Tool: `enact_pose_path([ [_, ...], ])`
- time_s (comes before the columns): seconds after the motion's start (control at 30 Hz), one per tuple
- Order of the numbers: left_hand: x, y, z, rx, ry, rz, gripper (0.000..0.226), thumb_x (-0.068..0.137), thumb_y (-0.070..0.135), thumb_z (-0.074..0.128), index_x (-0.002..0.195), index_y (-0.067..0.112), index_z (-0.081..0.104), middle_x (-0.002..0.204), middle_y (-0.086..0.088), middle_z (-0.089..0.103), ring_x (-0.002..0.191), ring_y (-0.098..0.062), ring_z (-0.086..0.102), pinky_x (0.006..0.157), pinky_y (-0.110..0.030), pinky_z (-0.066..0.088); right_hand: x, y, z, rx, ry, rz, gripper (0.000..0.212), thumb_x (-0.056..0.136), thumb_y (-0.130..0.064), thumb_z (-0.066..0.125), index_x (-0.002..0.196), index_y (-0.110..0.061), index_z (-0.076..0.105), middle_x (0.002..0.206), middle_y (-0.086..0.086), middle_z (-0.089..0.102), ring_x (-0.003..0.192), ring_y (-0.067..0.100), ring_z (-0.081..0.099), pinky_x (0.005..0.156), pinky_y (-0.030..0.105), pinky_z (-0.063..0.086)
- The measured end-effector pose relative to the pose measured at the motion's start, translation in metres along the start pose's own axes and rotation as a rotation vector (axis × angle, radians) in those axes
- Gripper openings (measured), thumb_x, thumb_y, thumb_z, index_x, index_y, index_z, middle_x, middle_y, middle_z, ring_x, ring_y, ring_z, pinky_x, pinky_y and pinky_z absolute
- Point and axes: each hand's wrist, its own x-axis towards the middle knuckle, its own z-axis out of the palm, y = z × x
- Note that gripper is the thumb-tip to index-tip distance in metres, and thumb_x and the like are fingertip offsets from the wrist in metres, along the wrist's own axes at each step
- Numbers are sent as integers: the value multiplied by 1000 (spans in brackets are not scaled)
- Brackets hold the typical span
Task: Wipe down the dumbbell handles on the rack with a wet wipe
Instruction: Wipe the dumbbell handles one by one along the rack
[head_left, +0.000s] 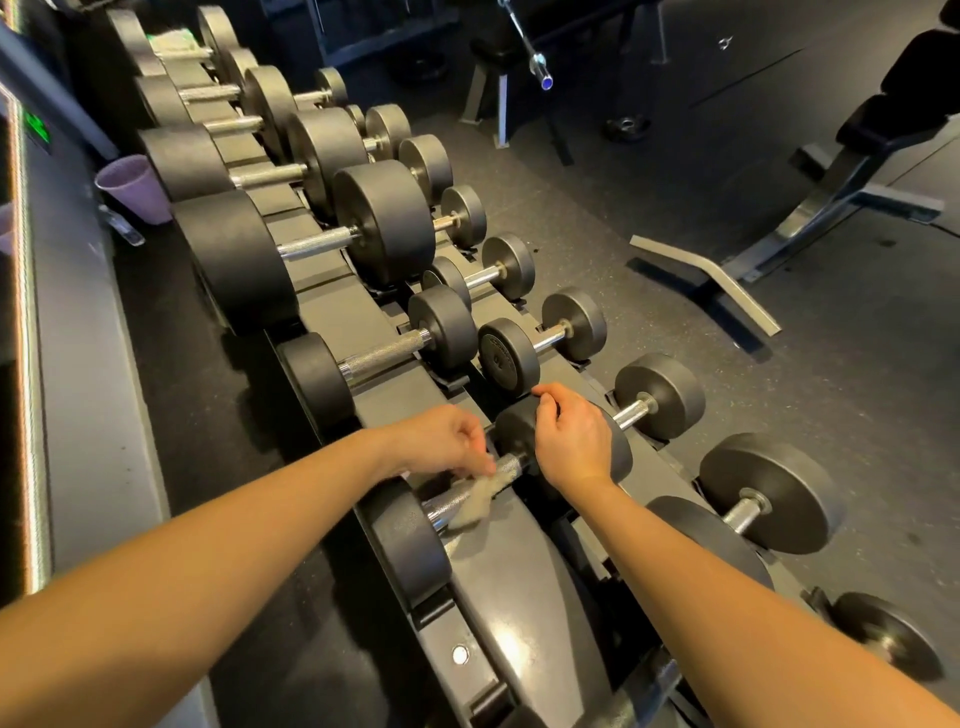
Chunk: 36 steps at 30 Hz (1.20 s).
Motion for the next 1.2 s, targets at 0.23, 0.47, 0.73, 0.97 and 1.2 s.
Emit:
enact_pose_path([
  [0.23, 16, 6, 17, 221, 42, 38, 22, 87, 30, 80, 81, 20, 61, 81, 0, 64, 77, -15, 59, 74, -38, 54, -1, 1, -1, 18, 10, -8, 34, 106, -32, 39, 124, -29, 66, 107, -8, 71, 93, 10, 63, 88, 41, 56],
  [0.47, -2, 11, -8, 514, -251, -174, 18, 84, 27, 82, 84, 19, 66, 81, 3, 63, 78, -13, 54, 70, -27, 44, -4, -4, -6, 23, -28, 32, 31, 107, -32, 43, 129, -27, 64, 116, -7, 68, 94, 4, 55, 86, 27, 48],
  [0.73, -3, 38, -5, -244, -129, -51, 12, 87, 8, 78, 93, 6, 68, 82, -14, 72, 70, -18, 66, 64, -25, 55, -99, -32, -32, 281, -23, 222, 11, 93, -39, 68, 99, -33, 62, 73, -11, 63, 68, 2, 60, 64, 25, 51],
  [0.97, 10, 49, -9, -383, -168, -23, 13, 98, 9, 64, 101, 5, 76, 95, -16, 77, 83, -20, 73, 76, -33, 60, -101, -42, -5, 677, 238, 567, 16, 94, -13, 69, 81, -20, 74, 67, 4, 72, 59, 19, 68, 55, 31, 58],
  [1.2, 45, 40, -37, 215, 115, 111, 55, 79, 69, 73, 102, 21, 60, 89, 5, 65, 84, -14, 63, 67, -30, 43, -76, -40, 40, 765, 291, 997, 23, 94, -4, 51, 78, -7, 68, 60, 8, 67, 53, 23, 65, 57, 42, 58],
])
